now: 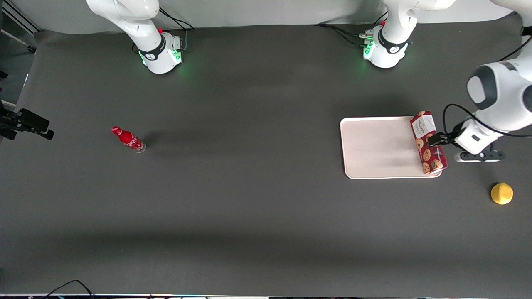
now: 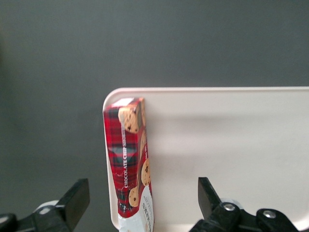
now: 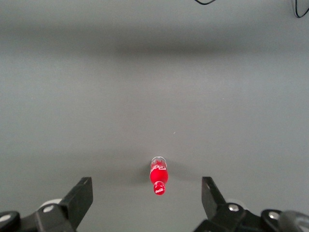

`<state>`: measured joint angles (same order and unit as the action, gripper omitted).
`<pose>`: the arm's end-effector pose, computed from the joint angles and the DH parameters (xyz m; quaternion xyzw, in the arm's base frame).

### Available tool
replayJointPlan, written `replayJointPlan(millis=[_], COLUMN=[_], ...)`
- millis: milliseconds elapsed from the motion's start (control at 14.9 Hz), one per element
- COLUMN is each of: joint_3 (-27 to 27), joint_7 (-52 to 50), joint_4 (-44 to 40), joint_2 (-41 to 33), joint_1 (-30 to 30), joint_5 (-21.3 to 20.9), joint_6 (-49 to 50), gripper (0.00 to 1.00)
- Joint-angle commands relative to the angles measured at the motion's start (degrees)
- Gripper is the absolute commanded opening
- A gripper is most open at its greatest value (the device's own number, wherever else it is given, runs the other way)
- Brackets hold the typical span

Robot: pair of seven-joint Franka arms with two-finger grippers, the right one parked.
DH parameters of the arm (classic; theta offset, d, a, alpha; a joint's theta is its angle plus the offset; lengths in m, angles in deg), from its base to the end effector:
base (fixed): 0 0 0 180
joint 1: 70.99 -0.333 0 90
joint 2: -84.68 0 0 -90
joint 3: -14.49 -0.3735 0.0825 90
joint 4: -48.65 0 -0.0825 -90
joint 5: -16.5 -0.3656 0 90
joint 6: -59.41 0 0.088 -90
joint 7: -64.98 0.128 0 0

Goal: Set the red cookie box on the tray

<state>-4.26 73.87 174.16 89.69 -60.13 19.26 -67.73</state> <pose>0.5220 0.0677 0.3925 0.9996 0.0061 -0.0260 0.0086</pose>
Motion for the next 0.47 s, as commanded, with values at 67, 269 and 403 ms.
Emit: replayJointPlan(millis=[67,269,403], joint_3=[3.6,7.3,9.0], joint_7=[-1.2,-2.8,-7.6], joint_4=[-13.7,-23.3,-29.6], joint_2=[0.1,0.3,0.2], joint_1=[0.0,-0.6,-0.8], joint_5=[0.4,0.4,0.4], joint_6=[8.9,19.4,26.9], gripper=[1.00,1.00,1.00])
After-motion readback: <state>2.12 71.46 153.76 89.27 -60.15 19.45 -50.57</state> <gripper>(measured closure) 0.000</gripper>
